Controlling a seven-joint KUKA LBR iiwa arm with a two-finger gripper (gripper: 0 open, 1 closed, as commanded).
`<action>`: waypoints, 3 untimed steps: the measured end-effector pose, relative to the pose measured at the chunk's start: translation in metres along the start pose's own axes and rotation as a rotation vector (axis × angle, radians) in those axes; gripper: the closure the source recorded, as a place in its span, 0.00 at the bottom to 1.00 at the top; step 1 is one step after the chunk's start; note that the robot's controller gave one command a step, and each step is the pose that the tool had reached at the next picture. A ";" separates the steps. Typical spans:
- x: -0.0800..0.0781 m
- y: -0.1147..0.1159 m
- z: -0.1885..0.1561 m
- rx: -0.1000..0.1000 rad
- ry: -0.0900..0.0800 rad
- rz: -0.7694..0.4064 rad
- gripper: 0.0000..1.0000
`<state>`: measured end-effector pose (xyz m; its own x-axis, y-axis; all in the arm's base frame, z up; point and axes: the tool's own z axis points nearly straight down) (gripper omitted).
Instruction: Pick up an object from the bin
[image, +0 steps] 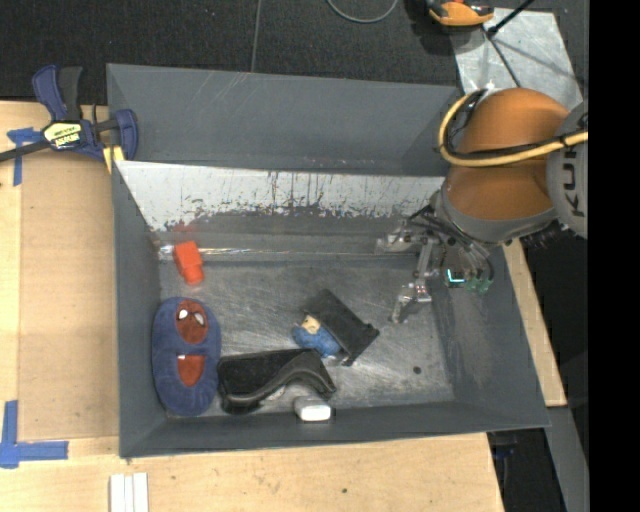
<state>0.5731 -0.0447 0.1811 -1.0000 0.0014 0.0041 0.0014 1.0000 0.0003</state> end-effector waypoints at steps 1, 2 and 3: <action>0.078 0.050 0.109 0.004 -0.023 -0.057 0.00; 0.070 0.050 0.103 0.002 -0.048 -0.058 1.00; 0.068 0.080 -0.054 -0.001 -0.016 0.007 1.00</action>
Offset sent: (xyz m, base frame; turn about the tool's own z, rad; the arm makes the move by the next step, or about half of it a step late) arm -0.0824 0.0515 -0.1111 -0.0607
